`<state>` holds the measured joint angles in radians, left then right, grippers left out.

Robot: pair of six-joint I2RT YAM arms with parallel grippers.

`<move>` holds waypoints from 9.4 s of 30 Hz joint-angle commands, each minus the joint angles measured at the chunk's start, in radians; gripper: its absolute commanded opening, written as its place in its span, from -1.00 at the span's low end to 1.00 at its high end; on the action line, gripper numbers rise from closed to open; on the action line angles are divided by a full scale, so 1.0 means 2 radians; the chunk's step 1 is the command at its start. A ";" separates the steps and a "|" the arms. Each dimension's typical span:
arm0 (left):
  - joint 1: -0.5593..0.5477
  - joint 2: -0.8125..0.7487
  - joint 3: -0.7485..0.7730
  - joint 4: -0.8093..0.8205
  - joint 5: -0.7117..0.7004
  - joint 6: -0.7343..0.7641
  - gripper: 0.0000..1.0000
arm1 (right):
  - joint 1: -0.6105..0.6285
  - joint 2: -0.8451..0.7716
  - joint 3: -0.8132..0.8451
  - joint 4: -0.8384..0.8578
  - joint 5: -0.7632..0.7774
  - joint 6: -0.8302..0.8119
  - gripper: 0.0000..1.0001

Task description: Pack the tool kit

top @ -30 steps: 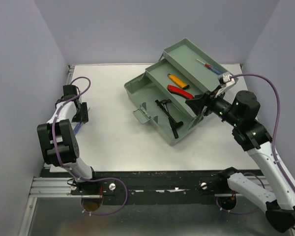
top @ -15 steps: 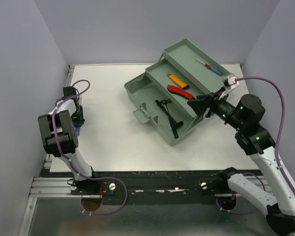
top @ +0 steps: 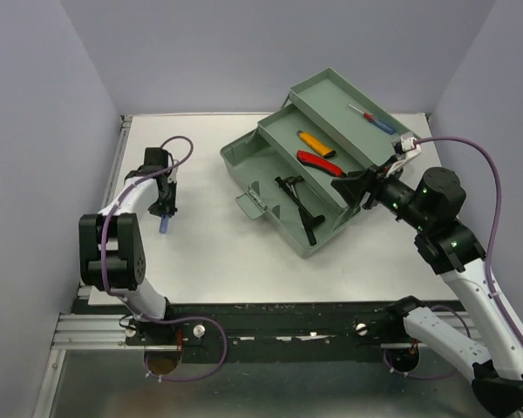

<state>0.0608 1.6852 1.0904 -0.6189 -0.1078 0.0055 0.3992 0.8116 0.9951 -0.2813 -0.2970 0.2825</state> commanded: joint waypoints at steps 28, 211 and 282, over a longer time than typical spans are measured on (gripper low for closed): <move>-0.274 -0.228 -0.073 0.338 0.429 -0.214 -1.00 | 0.180 0.178 -0.005 0.154 0.179 0.137 0.22; -0.137 0.097 0.143 0.153 0.330 -0.198 -0.23 | -0.220 0.522 0.472 -0.196 -0.134 -0.259 -0.99; -0.137 -0.080 0.112 0.250 0.307 -0.260 0.99 | 0.141 0.455 0.243 -0.060 0.343 -0.157 -0.99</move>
<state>-0.1883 1.5116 1.2709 -0.1059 0.5549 -0.5175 0.6453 1.6512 1.4986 -0.3374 0.4229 -0.0460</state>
